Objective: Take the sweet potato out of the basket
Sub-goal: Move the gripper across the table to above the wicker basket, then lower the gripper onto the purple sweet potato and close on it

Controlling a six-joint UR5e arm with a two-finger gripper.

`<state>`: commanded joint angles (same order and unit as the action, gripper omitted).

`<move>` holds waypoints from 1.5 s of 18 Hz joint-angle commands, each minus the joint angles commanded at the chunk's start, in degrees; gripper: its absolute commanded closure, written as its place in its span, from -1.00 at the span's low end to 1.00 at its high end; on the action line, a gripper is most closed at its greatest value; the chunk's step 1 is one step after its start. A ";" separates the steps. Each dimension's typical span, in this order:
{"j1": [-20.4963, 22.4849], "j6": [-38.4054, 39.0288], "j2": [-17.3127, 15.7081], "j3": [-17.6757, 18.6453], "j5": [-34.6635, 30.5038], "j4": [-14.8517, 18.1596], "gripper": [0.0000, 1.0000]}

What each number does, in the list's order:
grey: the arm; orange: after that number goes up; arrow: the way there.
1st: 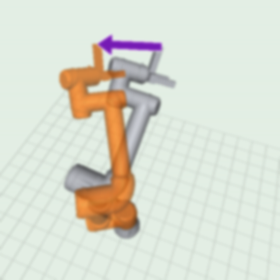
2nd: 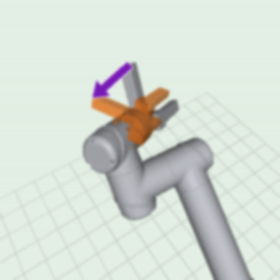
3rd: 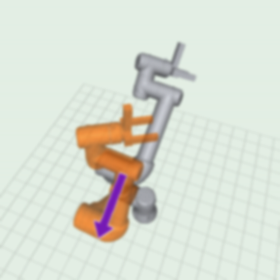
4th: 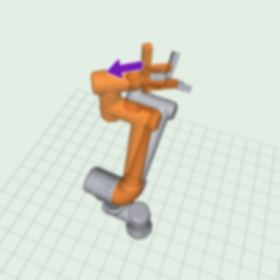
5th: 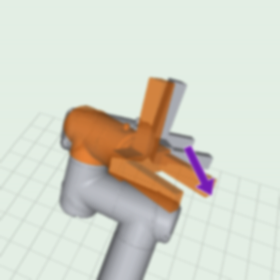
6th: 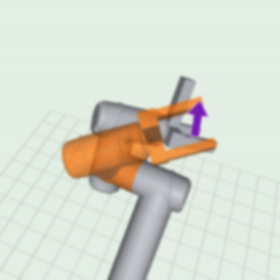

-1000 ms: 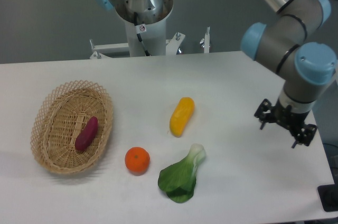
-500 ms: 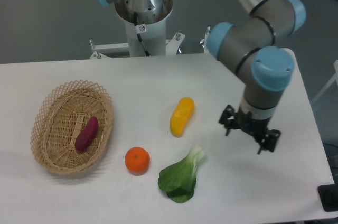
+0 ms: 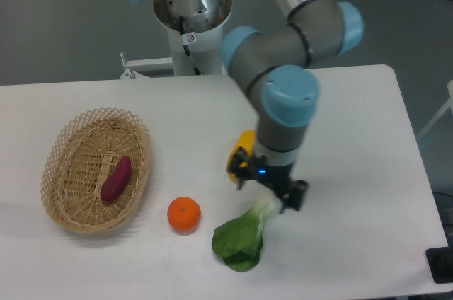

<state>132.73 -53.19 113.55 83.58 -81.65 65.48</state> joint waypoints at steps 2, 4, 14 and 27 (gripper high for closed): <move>-2.20 1.06 -0.35 0.09 0.00 0.09 -1.00; -4.22 2.12 -0.79 0.26 1.14 0.09 -1.00; -13.19 10.10 -5.36 12.29 1.76 -0.53 -1.00; -22.25 32.97 -1.68 21.80 -3.42 -16.78 -1.00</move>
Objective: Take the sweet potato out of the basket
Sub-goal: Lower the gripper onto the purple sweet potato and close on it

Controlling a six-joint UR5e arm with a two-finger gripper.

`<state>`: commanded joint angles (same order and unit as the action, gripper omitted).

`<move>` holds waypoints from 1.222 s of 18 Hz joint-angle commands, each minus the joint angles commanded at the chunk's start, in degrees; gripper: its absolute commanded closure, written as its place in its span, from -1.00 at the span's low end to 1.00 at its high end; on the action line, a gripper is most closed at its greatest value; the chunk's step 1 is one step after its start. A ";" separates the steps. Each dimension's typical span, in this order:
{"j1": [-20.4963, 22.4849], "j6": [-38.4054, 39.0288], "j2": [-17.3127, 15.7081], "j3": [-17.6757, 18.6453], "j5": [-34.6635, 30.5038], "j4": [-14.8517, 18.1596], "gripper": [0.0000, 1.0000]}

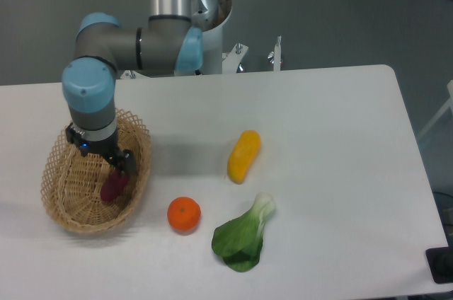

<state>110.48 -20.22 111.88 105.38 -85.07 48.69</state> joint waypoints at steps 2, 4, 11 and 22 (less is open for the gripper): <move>-0.09 0.53 0.18 0.00 -0.35 -1.32 -1.00; -0.09 1.14 -0.17 -0.09 -1.23 -1.50 -1.00; -0.27 2.90 1.76 -0.09 -4.66 -2.99 -1.00; -0.35 2.99 3.70 -0.53 -4.66 -4.31 -0.32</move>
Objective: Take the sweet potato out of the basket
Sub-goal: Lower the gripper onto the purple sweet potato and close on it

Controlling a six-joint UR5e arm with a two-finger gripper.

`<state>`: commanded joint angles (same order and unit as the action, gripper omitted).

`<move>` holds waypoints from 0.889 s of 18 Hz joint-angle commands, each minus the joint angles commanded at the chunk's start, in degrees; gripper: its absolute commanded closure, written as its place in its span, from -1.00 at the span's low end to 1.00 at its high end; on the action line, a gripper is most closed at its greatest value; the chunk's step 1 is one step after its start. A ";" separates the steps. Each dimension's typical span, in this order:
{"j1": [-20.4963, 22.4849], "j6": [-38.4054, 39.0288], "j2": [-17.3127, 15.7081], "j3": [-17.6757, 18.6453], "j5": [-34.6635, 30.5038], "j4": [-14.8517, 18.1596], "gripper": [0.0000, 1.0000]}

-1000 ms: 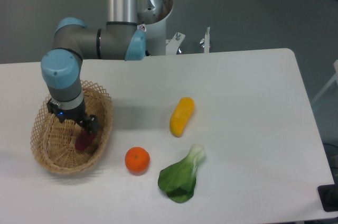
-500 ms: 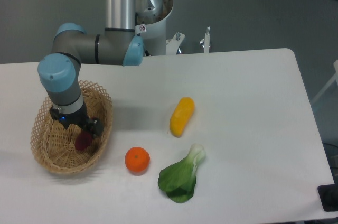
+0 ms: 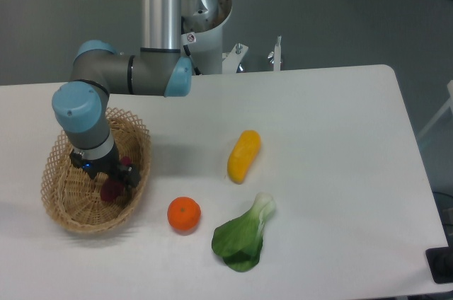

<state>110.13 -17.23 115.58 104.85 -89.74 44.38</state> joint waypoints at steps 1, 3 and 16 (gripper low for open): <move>0.00 0.09 -0.09 -0.09 0.00 0.00 -0.15; 0.00 1.05 -0.26 -0.17 0.09 0.00 0.21; 0.44 1.23 -4.22 -2.89 3.86 0.09 0.74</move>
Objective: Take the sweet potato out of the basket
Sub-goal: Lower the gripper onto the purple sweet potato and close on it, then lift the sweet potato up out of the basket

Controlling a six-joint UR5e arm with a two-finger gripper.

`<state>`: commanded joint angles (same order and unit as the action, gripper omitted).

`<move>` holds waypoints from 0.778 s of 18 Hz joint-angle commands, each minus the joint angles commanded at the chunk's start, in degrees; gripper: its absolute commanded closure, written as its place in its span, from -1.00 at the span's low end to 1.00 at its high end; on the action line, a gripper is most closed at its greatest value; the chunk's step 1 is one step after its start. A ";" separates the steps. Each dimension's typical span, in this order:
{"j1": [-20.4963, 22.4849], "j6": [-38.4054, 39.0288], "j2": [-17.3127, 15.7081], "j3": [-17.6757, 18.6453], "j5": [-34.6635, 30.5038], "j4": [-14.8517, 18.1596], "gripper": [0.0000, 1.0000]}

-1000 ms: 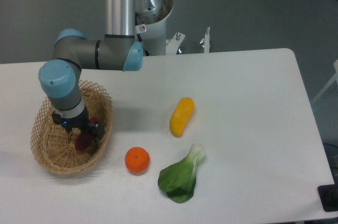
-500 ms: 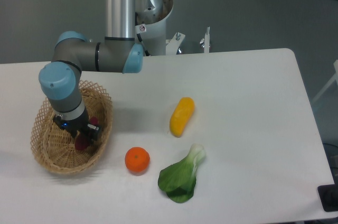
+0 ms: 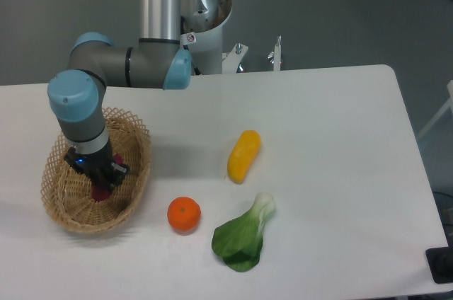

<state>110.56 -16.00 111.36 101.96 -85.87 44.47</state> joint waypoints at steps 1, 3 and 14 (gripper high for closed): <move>0.26 0.00 -0.35 -0.53 0.61 0.00 0.74; 0.62 0.00 -0.62 -1.84 1.15 0.17 0.74; 9.23 -1.23 -4.31 -4.40 2.38 0.70 0.74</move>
<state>119.79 -17.23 107.05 97.56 -83.49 45.18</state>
